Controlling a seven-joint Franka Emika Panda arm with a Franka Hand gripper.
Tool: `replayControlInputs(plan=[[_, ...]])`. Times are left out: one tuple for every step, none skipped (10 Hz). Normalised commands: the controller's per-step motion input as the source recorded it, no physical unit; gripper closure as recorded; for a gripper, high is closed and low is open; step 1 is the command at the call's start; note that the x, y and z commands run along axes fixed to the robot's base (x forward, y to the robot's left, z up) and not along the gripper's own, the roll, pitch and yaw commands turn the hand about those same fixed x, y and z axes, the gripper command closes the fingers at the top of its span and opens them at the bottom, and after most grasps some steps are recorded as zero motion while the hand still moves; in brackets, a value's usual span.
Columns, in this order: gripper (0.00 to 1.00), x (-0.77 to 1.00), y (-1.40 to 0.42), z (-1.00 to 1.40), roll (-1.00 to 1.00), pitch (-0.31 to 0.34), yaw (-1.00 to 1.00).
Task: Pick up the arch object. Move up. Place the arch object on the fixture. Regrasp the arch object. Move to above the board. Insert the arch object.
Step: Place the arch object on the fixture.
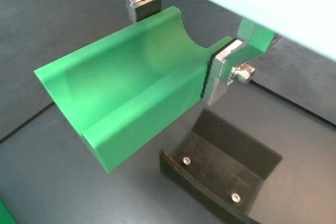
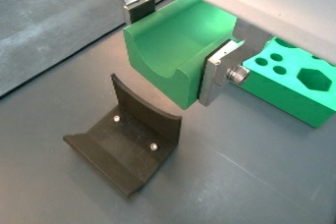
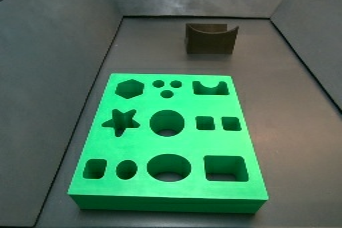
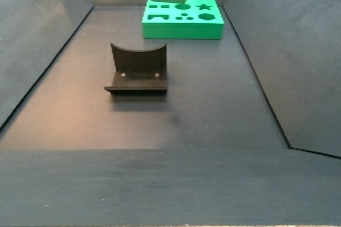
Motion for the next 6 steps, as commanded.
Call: replayControlInputs(plan=[[1.00, 0.70, -0.05, 0.01, -0.08, 0.156, 0.03], [1.00, 0.61, -0.03, 0.01, -0.07, 0.154, 0.03], [1.00, 0.55, -0.02, 0.01, -0.07, 0.155, 0.02], [1.00, 0.43, -0.01, 0.01, -0.06, 0.158, 0.02], [1.00, 0.33, -0.01, 0.01, -0.06, 0.151, 0.02], [1.00, 0.49, 0.71, -0.13, -1.00, 0.085, 0.32]])
